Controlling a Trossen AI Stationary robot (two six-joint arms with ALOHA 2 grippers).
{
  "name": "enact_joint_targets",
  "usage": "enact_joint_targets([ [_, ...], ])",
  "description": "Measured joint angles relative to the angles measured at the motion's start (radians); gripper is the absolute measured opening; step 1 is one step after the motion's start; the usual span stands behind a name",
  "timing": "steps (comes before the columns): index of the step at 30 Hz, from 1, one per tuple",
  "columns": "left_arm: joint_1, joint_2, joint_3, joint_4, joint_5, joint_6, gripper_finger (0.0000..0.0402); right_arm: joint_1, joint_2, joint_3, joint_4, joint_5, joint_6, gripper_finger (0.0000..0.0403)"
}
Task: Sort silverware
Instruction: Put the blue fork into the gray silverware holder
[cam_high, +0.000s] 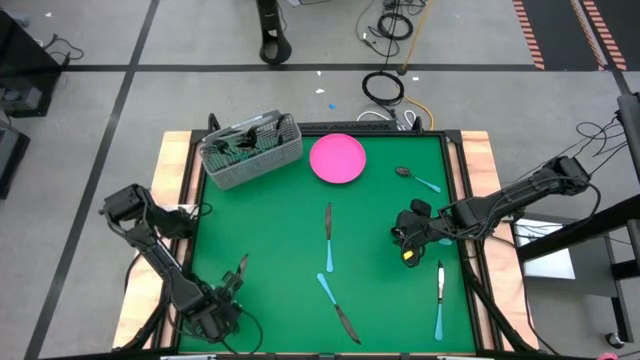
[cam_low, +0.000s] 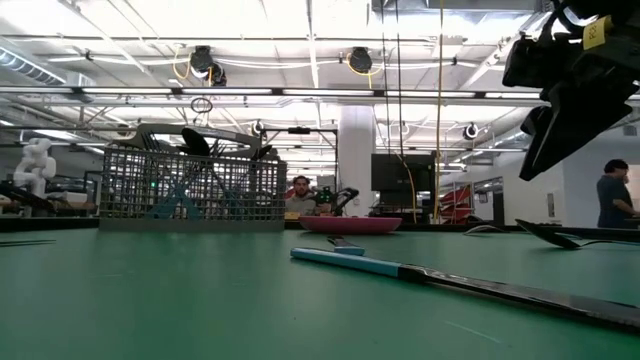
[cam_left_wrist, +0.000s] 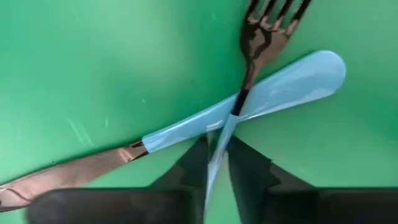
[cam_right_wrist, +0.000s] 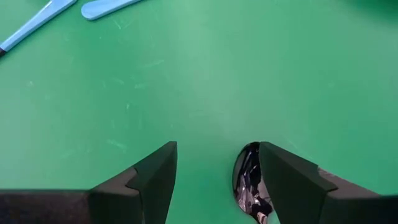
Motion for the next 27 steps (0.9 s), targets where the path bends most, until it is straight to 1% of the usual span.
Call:
enact_joint_targets([
  [2,0.011,0.0,0.0,-0.002,0.018,-0.002,0.0028,0.0,0.0,0.0,0.0,0.001,-0.003,0.0217],
  [4,0.021,0.0,0.0,-0.005,0.045,-0.018,0.0011,0.0,0.0,0.0,0.0,0.002,-0.003,0.0217],
  [8,0.03,0.002,0.011,-0.042,0.06,-0.025,0.001,0.0,0.0,0.0,-0.001,0.002,-0.002,0.0217],
  [15,0.035,-0.021,0.068,-0.204,0.068,-0.026,0.0008,0.0,0.0,0.0,-0.001,0.002,-0.003,0.0217],
  [18,0.038,-0.056,0.082,-0.203,-0.018,-0.027,0.0007,0.0,0.0,0.0,-0.001,0.007,-0.003,0.0217],
  [22,0.072,-0.11,0.094,-0.194,-0.176,-0.066,0.0007,0.0,0.0,0.0,-0.001,0.027,-0.007,0.0217],
  [27,0.161,-0.198,0.095,-0.113,-0.428,-0.079,0.0006,0.0,0.0,0.0,-0.001,0.036,0.001,0.0217],
])
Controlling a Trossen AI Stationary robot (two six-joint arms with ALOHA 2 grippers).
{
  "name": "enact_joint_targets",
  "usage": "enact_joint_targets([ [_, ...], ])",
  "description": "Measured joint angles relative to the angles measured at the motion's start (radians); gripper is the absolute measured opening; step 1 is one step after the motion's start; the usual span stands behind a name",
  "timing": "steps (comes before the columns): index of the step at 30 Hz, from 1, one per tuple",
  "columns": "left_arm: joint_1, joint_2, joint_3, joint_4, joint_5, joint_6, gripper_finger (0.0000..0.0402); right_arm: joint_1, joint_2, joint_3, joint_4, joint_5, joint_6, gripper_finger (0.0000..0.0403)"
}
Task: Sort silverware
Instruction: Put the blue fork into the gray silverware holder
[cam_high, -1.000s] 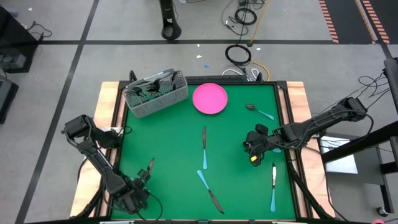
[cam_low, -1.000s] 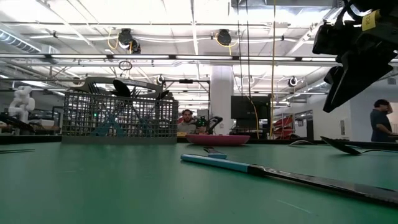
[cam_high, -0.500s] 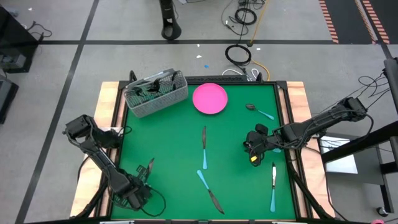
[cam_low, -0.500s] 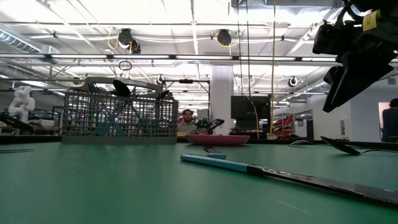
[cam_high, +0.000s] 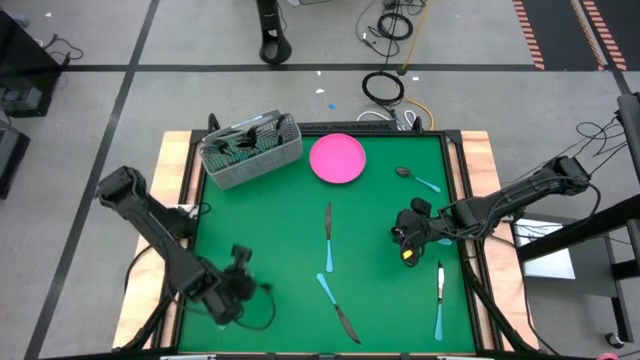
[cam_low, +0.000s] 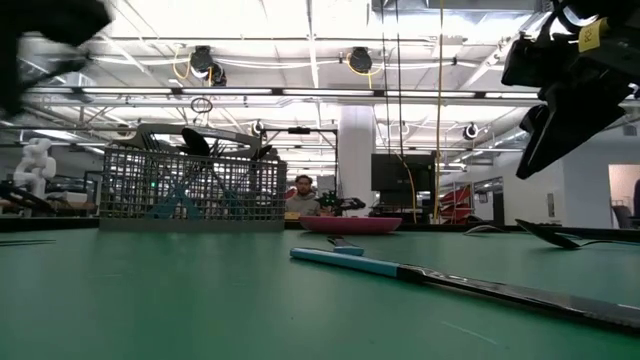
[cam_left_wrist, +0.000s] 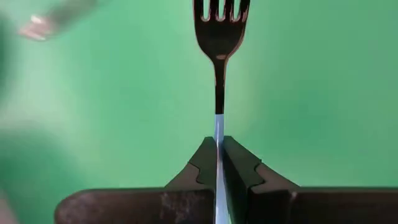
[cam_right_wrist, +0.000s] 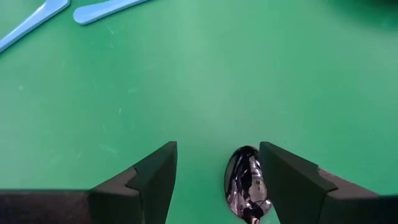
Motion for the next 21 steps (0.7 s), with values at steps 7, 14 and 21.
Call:
enact_joint_targets([
  [7,0.201,-0.127,-0.009,0.101,-0.25,0.079,0.0006,0.0,0.0,0.0,0.123,0.018,-0.056,0.0217],
  [14,0.477,-0.363,-0.071,0.185,-0.384,0.131,0.0006,0.001,0.0,0.0,0.326,0.02,-0.198,0.0217],
  [21,0.698,-0.59,-0.219,0.318,-0.584,0.101,0.0005,0.029,0.002,0.0,0.3,0.017,-0.194,0.0217],
])
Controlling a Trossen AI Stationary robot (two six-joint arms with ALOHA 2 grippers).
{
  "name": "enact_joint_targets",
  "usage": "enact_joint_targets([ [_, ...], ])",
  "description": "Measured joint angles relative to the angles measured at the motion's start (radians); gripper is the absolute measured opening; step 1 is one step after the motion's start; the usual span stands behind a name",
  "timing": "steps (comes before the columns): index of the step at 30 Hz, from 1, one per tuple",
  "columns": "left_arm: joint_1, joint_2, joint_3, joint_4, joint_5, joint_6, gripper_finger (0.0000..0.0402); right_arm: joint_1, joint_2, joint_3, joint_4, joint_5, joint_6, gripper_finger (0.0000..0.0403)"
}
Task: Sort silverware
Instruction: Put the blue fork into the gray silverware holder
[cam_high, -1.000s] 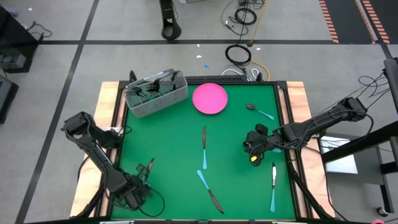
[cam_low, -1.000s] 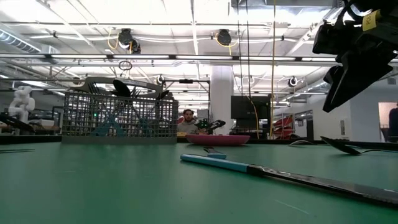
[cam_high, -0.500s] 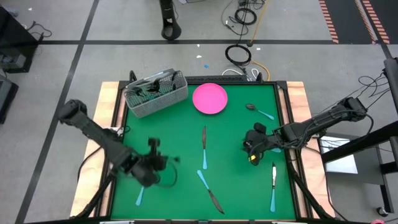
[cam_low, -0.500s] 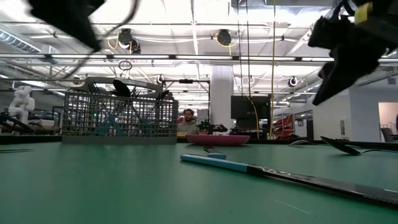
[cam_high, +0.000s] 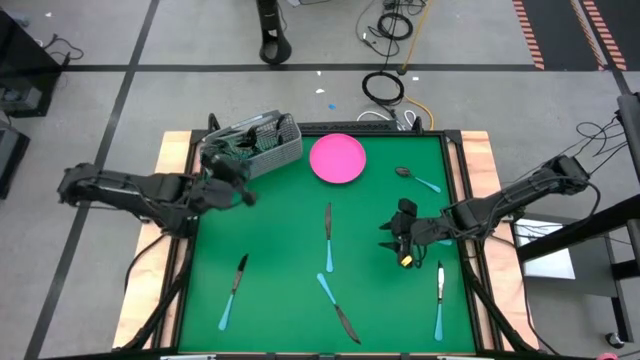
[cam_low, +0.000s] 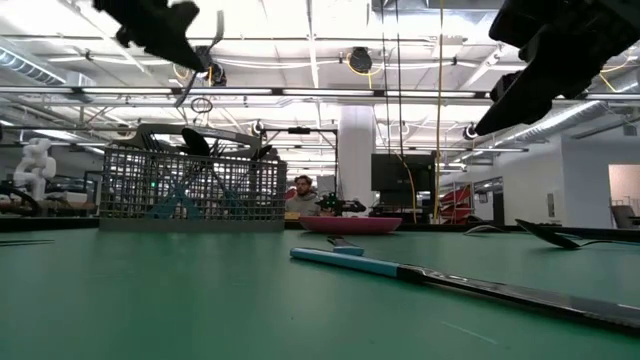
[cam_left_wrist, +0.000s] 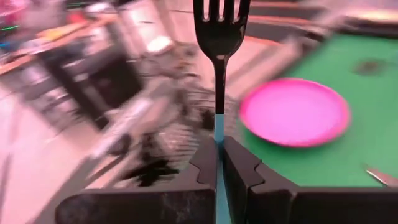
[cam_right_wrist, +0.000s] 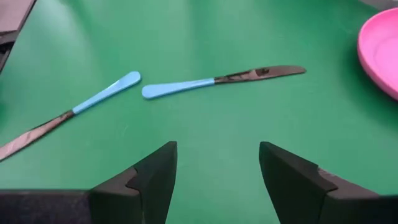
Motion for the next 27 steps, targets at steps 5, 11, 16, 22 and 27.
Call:
enact_joint_targets([
  [5,0.115,-0.053,-0.123,0.123,-0.12,-0.122,0.0005,0.012,0.001,0.0,-0.011,0.001,0.003,0.0217],
  [11,0.243,-0.053,-0.216,0.194,-0.134,-0.15,0.0005,0.012,0.001,0.0,-0.011,0.001,0.014,0.0217],
  [16,0.323,-0.053,-0.27,0.302,-0.131,-0.155,0.0005,0.012,0.001,0.0,-0.015,0.001,0.014,0.0217],
  [22,0.379,-0.052,-0.311,0.353,-0.12,-0.239,0.0005,0.012,0.001,0.0,-0.018,0.0,-0.002,0.0217],
  [27,0.388,-0.051,-0.338,0.343,-0.117,-0.285,0.0005,0.011,0.001,0.0,-0.019,0.0,-0.033,0.0217],
])
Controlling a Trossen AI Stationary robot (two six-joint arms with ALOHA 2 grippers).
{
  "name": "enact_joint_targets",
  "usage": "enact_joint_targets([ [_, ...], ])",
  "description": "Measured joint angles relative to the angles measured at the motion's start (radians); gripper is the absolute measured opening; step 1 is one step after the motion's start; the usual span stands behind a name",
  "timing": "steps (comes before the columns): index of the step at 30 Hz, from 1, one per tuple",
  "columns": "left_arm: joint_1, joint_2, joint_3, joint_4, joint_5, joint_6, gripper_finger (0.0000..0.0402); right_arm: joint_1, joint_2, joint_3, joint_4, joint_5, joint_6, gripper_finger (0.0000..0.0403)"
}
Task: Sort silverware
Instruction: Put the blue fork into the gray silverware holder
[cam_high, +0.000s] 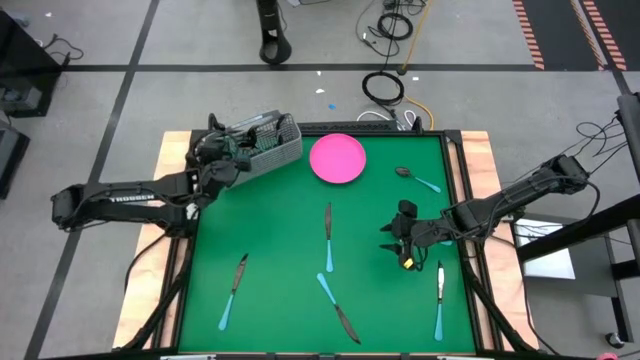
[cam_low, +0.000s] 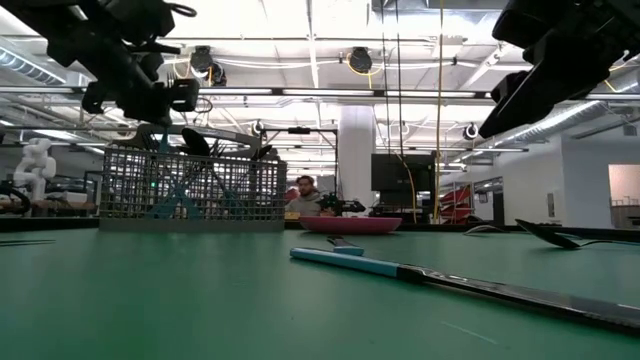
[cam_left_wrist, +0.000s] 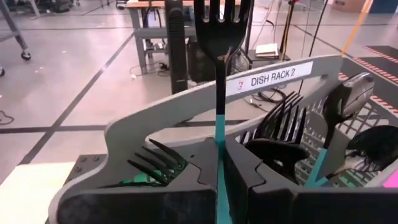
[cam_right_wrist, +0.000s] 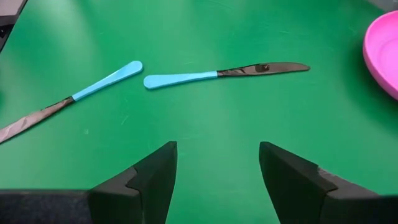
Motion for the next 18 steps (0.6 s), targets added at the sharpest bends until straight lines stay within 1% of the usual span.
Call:
enact_joint_targets([
  [8,0.0,0.042,-0.002,0.002,0.031,-0.006,0.0005,0.0,0.0,0.0,0.0,0.0,-0.009,0.0217],
  [13,0.0,0.101,-0.002,0.001,0.031,-0.068,0.0005,0.0,0.0,0.0,0.0,-0.002,-0.002,0.0217],
  [15,0.0,0.119,-0.002,-0.014,0.036,-0.116,0.0005,0.0,0.0,0.0,0.001,-0.002,0.001,0.0217],
  [18,0.001,0.137,-0.002,-0.073,0.041,-0.24,0.0005,0.0,0.0,0.0,0.0,-0.003,0.001,0.0217],
])
